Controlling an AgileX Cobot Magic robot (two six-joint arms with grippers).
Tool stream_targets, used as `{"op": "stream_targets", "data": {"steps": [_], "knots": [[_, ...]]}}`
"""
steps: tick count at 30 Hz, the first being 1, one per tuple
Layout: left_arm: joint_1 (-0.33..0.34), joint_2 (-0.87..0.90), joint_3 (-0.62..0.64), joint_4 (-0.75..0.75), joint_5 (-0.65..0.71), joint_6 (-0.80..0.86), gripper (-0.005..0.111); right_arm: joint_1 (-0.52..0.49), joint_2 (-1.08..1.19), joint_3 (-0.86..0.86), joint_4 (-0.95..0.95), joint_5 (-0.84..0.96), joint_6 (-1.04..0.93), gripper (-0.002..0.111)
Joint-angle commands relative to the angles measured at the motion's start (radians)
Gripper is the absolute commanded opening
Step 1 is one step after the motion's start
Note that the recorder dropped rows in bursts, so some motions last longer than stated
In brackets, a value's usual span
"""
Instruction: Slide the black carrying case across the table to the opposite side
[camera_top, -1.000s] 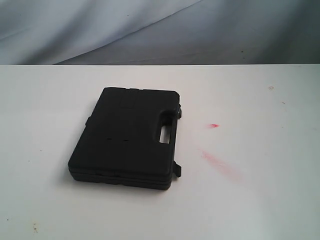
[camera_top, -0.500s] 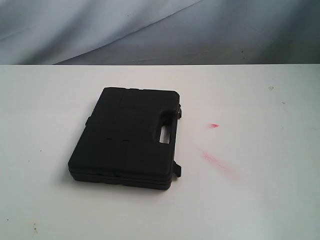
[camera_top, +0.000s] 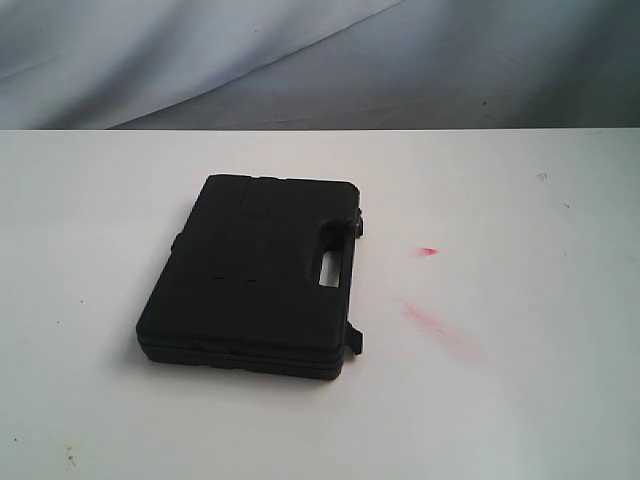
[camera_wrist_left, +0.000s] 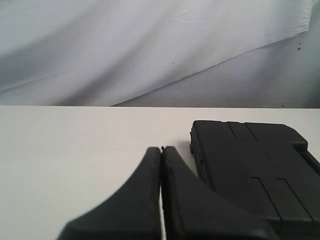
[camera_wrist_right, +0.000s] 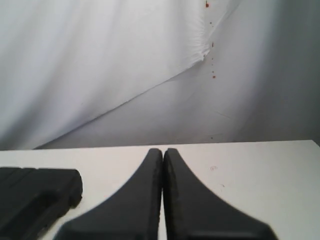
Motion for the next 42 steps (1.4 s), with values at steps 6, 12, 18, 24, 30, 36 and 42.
{"op": "stream_targets", "data": {"steps": [6,12,18,24,30,36,42], "knots": [[0.001,-0.004,0.005,-0.007,-0.003,0.001,0.000,-0.008,0.194,-0.169,0.007,0.088,0.127,0.000],[0.001,-0.004,0.005,-0.007,-0.003,0.001,0.000,-0.008,0.392,-0.290,-0.014,0.105,0.177,0.000],[0.001,-0.004,0.005,-0.007,-0.003,0.001,0.000,0.007,0.577,-0.441,-0.078,0.110,0.183,0.000],[0.001,-0.004,0.005,-0.007,-0.003,0.001,0.000,0.213,0.820,-0.604,-0.251,0.120,0.355,0.000],[0.001,-0.004,0.005,-0.007,-0.003,0.001,0.000,0.383,1.109,-0.782,-0.356,0.216,0.507,0.000],[0.001,-0.004,0.005,-0.007,-0.003,0.001,0.000,0.460,1.317,-0.966,-0.364,0.336,0.542,0.000],[0.001,-0.004,0.005,-0.007,-0.003,0.001,0.000,0.489,1.499,-1.083,-0.277,0.423,0.512,0.000]]}}
